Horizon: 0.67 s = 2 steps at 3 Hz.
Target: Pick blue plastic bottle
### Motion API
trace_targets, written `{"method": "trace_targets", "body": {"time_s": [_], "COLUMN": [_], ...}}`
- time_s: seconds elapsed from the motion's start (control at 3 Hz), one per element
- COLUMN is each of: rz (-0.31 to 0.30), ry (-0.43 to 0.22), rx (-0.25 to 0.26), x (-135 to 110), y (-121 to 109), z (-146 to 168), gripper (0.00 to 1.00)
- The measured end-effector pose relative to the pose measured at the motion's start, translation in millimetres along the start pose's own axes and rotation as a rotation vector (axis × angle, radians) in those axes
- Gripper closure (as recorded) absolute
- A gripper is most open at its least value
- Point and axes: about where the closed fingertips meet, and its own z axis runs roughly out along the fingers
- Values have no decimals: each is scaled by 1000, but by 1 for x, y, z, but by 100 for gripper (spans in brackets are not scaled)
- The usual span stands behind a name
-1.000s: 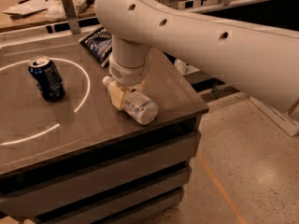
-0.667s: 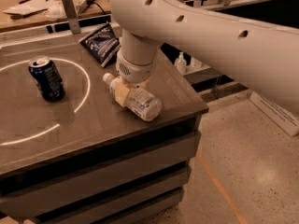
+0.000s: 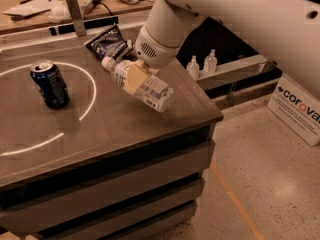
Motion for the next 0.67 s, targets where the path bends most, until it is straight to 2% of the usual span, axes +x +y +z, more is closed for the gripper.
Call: {"method": "trace_targets", "body": {"time_s": [0.33,0.67], "rz": [-81,-81], "ry": [-49,-49], "rx": [-51,-51], "x": [-17,-17], "y": [7,7], "z": [-32,-32], "gripper": [100,100]}}
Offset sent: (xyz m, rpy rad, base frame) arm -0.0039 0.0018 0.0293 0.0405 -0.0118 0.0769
